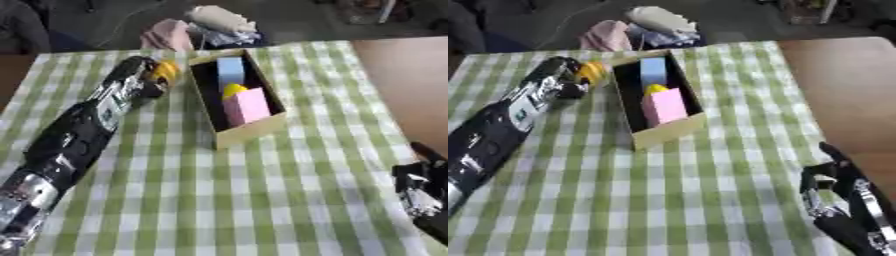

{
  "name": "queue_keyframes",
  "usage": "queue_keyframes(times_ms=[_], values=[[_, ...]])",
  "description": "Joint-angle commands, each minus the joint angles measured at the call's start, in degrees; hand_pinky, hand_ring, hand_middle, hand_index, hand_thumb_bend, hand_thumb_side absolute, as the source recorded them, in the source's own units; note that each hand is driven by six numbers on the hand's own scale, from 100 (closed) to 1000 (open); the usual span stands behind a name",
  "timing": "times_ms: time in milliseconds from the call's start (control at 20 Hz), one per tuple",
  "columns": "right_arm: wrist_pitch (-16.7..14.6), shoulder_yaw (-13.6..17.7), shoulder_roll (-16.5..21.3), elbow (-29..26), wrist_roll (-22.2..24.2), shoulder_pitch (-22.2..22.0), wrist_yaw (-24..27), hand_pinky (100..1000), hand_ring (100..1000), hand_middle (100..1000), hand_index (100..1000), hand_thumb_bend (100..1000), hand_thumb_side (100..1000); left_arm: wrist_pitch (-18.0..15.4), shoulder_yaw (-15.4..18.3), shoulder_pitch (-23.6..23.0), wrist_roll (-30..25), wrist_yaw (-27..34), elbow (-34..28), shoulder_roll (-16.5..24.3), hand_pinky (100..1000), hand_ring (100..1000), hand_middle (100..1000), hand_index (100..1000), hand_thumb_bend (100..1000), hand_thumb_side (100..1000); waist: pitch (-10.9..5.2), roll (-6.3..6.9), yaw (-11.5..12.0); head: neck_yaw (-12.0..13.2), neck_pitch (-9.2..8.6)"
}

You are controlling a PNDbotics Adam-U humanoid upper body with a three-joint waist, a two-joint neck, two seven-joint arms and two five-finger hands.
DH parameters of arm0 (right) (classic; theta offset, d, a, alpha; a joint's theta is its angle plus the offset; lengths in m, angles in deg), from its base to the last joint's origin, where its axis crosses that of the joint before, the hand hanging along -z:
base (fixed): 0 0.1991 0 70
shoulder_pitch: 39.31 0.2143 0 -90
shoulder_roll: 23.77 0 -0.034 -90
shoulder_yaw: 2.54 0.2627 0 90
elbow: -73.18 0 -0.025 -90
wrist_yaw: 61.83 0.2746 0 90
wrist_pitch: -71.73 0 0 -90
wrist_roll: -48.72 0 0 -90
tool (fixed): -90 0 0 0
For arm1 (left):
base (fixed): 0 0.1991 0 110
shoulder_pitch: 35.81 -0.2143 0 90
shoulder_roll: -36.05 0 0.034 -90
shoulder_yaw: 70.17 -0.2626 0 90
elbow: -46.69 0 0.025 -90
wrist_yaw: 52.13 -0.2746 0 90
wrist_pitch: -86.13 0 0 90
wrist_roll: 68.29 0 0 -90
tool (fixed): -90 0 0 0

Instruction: Pick up objects on the table and place them in the box.

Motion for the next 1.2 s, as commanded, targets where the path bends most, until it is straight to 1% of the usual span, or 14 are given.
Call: queue_keyframes(times_ms=[50, 100, 200, 300, 350, 400, 450, 500, 550, 750, 850, 1000, 1100, 1200], values=[[0.02, 0.19, 0.20, -0.55, -0.05, 0.57, 0.60, 658, 779, 593, 969, 100, 440, 0.09, -0.13, 0.49, 0.08, -1.01, -0.54, 0.75, 704, 625, 675, 792, 100, 223, 0.02, -0.65, 0.04, 0.02, -0.70], [0.03, 0.23, 0.20, -0.55, -0.08, 0.55, 0.60, 658, 779, 593, 969, 100, 440, 0.09, -0.16, 0.45, 0.20, -1.29, -0.64, 0.79, 702, 623, 672, 790, 100, 223, 0.02, -0.65, 0.07, -0.01, -0.69], [0.05, 0.27, 0.21, -0.53, -0.11, 0.52, 0.57, 658, 779, 593, 969, 100, 439, 0.07, -0.16, 0.37, 0.78, -1.90, -0.97, 0.90, 669, 571, 610, 748, 100, 223, 0.00, -0.64, 0.16, -0.06, -0.64], [0.05, 0.27, 0.21, -0.51, -0.11, 0.49, 0.55, 658, 779, 593, 969, 100, 439, 0.15, -0.04, 0.30, 2.06, -2.35, -1.35, 0.98, 651, 544, 580, 723, 100, 227, -0.01, -0.65, 0.23, -0.07, -0.61], [0.07, 0.27, 0.20, -0.48, -0.11, 0.47, 0.54, 658, 779, 593, 969, 100, 437, 0.19, -0.01, 0.28, 2.86, -2.48, -1.58, 1.03, 618, 499, 526, 674, 100, 239, -0.02, -0.66, 0.27, -0.08, -0.59], [0.08, 0.28, 0.20, -0.46, -0.13, 0.45, 0.53, 658, 779, 593, 969, 100, 437, 0.27, 0.03, 0.23, 3.91, -2.55, -1.88, 1.09, 614, 494, 520, 668, 100, 241, -0.03, -0.67, 0.30, -0.10, -0.59], [0.09, 0.31, 0.20, -0.44, -0.16, 0.43, 0.52, 658, 779, 593, 969, 100, 437, 0.39, 0.06, 0.18, 5.08, -2.50, -2.22, 1.15, 586, 456, 477, 618, 100, 250, -0.04, -0.69, 0.33, -0.14, -0.57], [0.10, 0.33, 0.20, -0.43, -0.19, 0.42, 0.50, 658, 779, 593, 969, 100, 437, 0.49, 0.03, 0.11, 6.28, -2.32, -2.62, 1.22, 583, 451, 472, 612, 100, 250, -0.04, -0.71, 0.37, -0.16, -0.56], [0.11, 0.35, 0.21, -0.42, -0.22, 0.40, 0.49, 658, 779, 593, 969, 100, 437, 0.55, -0.05, 0.09, 7.48, -2.09, -3.10, 1.33, 559, 414, 435, 569, 100, 254, -0.05, -0.72, 0.43, -0.16, -0.53], [0.11, 0.31, 0.21, -0.41, -0.17, 0.35, 0.49, 658, 779, 593, 969, 100, 437, 0.63, -0.66, -0.12, 11.03, -1.12, -4.97, 1.83, 517, 360, 372, 503, 100, 264, -0.10, -0.76, 0.61, -0.15, -0.42], [0.11, 0.36, 0.22, -0.40, -0.20, 0.32, 0.48, 658, 779, 593, 969, 100, 437, 0.61, -0.95, -0.25, 11.87, -0.66, -5.88, 2.16, 508, 348, 359, 491, 100, 268, -0.13, -0.78, 0.68, -0.17, -0.42], [0.11, 0.38, 0.27, -0.38, -0.15, 0.26, 0.45, 659, 780, 593, 969, 100, 437, 0.51, -1.45, -0.33, 12.26, 0.04, -7.98, 2.91, 513, 355, 364, 497, 100, 266, -0.19, -0.80, 0.85, -0.13, -0.45], [0.07, 0.35, 0.25, -0.39, -0.09, 0.28, 0.44, 658, 779, 593, 969, 100, 439, 0.88, -1.81, -0.35, 11.89, -0.22, -9.03, 3.33, 557, 428, 445, 578, 100, 248, -0.23, -0.79, 0.91, -0.09, -0.49], [0.05, 0.31, 0.23, -0.38, -0.02, 0.28, 0.45, 658, 780, 593, 969, 100, 437, 1.37, -2.16, -0.46, 10.97, -0.92, -9.46, 3.47, 662, 586, 611, 739, 100, 192, -0.22, -0.80, 0.89, -0.04, -0.52]])
